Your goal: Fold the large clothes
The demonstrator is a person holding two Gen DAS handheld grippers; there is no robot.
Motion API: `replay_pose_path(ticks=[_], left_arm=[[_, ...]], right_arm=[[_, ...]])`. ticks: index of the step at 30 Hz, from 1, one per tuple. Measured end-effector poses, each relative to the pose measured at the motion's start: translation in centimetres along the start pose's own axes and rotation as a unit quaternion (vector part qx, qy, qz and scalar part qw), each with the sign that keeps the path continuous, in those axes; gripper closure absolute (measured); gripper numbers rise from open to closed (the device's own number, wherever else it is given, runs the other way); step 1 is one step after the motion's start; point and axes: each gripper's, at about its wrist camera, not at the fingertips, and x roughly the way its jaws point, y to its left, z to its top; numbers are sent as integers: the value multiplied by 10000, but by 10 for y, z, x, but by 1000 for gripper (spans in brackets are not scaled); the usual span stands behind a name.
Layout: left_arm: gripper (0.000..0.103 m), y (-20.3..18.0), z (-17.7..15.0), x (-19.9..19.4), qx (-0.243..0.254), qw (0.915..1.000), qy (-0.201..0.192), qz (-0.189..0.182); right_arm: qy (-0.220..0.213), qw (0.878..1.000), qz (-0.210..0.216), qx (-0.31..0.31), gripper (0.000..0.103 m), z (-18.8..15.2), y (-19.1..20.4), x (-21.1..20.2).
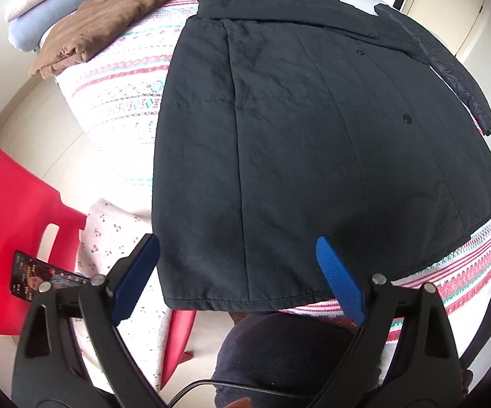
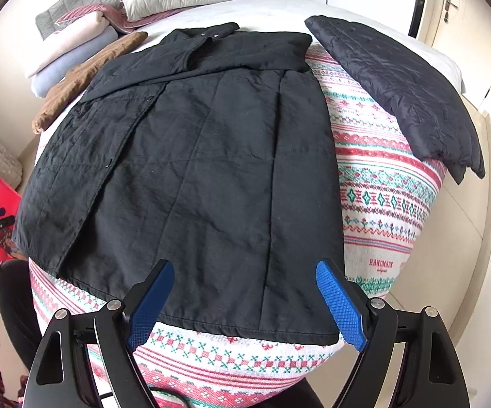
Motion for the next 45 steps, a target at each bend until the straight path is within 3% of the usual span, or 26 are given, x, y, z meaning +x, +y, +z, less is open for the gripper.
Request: replay_pose_path(ticks=[5,8,14,18,24,29,32,36,39,41,42,44,45], left_arm=[[10,12,-7,18,-14,9996,55,-276],[10,24,-9,23,-133,9979,3,-628],[10,54,-4,34,-652,9877,-174,-1412],[10,73,-2,46,-1047,9808,-177,-1636],[10,87,-6,69,-1509,9625,-101,-2252],[10,94,-14,84,-1907,9397,-27,-2838],[11,96,-20,85,-2022,9317,-27,-3018],[25,95,-27,79,-2036,9271,-50,-3148],[38,98,-31,73,-2047,9247,-77,-3210],[48,101,-32,68,-2102,9221,-137,-3246],[60,103,-32,65,-2120,9220,-176,-3236],[71,108,-34,58,-2149,9193,-256,-3285],[74,108,-35,53,-2162,9193,-304,-3274]], right_arm=[[73,9994,-57,348,16,-5,-24,7],[106,9982,25,587,16,-8,-38,12],[262,9951,175,941,16,-11,-57,30],[389,9921,461,1098,16,-11,-61,43],[445,9906,574,1156,16,-10,-60,54],[466,9902,616,1164,15,-10,-63,54],[479,9898,633,1180,14,-11,-64,54],[493,9902,641,1138,15,-12,-63,53],[460,9898,734,1134,21,-13,-59,51],[424,9890,852,1128,35,-14,-57,47],[415,9882,939,1133,39,-15,-56,46],[417,9851,1175,1186,57,-17,-56,44],[411,9834,1281,1219,60,-18,-56,43]])
